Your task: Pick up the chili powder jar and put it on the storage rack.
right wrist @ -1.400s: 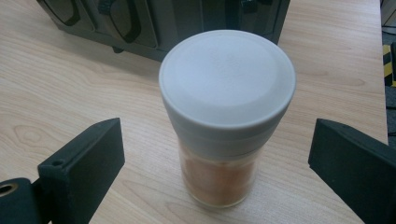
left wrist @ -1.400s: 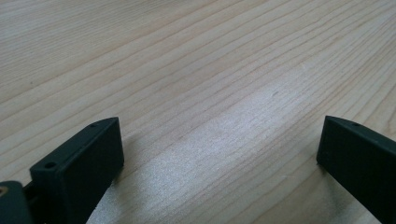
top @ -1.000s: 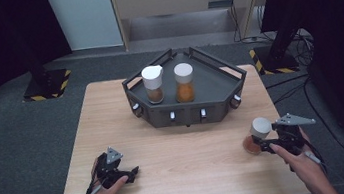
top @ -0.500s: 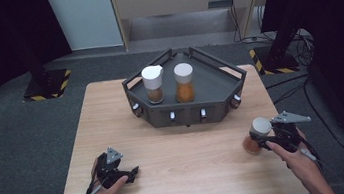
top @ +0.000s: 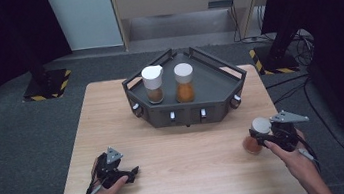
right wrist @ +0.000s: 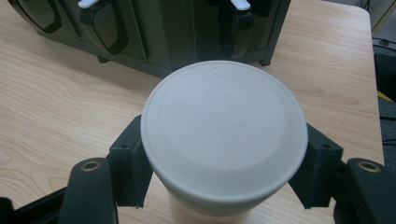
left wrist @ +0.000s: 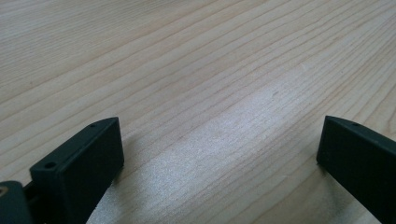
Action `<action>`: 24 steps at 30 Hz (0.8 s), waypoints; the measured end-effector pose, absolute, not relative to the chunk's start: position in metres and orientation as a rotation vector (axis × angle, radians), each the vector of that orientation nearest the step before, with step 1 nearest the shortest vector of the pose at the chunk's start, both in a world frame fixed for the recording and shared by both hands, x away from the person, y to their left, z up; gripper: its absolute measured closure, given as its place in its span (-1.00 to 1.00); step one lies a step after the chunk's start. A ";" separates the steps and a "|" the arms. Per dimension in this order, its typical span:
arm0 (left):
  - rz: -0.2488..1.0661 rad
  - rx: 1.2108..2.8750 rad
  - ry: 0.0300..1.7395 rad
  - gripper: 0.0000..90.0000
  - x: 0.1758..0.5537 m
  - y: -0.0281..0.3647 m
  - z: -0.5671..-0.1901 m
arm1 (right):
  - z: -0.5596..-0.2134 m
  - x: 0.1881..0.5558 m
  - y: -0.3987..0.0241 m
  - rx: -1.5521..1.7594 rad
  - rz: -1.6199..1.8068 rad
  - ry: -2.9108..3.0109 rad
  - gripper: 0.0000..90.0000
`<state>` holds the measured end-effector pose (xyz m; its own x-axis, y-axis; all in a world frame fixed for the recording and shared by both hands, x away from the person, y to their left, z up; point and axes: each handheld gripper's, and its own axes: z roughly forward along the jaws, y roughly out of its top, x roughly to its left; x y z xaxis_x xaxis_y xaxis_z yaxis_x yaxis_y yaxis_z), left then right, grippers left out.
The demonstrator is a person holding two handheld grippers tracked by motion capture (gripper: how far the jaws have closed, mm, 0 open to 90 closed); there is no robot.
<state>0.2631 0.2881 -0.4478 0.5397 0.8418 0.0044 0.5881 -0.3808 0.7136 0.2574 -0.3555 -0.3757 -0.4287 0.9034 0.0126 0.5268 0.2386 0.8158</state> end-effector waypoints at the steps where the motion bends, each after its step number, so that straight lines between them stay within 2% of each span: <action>1: 0.488 2.108 1.150 -1.00 0.263 0.288 -0.448 | -0.376 0.257 -0.355 1.306 1.069 2.049 -0.25; 24: 0.488 2.109 1.150 -1.00 0.263 0.288 -0.448 | -0.348 0.257 -0.348 1.300 1.081 2.068 -0.24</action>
<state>0.2632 0.2881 -0.4477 0.5399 0.8417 0.0043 0.5881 -0.3810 0.7134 0.2568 -0.3485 -0.3478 -0.4434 0.8960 0.0214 0.5290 0.2424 0.8133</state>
